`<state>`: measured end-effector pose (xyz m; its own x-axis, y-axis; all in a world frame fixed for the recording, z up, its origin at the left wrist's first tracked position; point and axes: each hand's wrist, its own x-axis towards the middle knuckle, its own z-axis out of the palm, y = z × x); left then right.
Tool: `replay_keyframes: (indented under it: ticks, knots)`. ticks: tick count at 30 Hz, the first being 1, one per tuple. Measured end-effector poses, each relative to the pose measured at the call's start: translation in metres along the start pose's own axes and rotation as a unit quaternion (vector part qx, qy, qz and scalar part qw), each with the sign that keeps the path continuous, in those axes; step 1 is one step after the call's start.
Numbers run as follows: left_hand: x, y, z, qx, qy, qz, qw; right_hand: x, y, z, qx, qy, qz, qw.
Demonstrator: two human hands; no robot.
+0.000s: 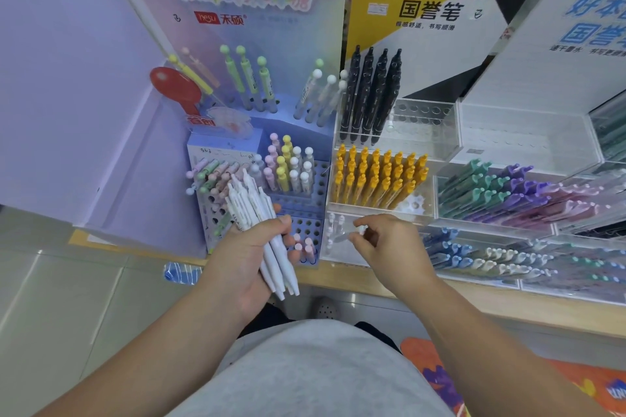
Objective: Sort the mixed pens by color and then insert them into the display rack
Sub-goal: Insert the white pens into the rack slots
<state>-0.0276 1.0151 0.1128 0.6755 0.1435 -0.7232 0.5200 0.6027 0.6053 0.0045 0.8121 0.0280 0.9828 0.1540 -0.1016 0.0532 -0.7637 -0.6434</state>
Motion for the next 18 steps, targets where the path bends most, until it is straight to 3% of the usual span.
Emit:
replay_keyframes:
  ticks: [6,13,18]
  knots:
    - [0.0,0.0,0.001,0.002,0.003,-0.002,1.0,0.002,-0.002,0.024,0.029,-0.003,-0.001,1.0]
    - [0.002,-0.002,-0.005,0.014,0.005,0.001,1.0,0.004,0.005,0.036,-0.016,0.013,-0.026,0.999]
    - [0.001,-0.005,-0.004,0.014,0.011,-0.004,1.0,-0.006,0.004,0.04,0.023,0.071,-0.055,0.996]
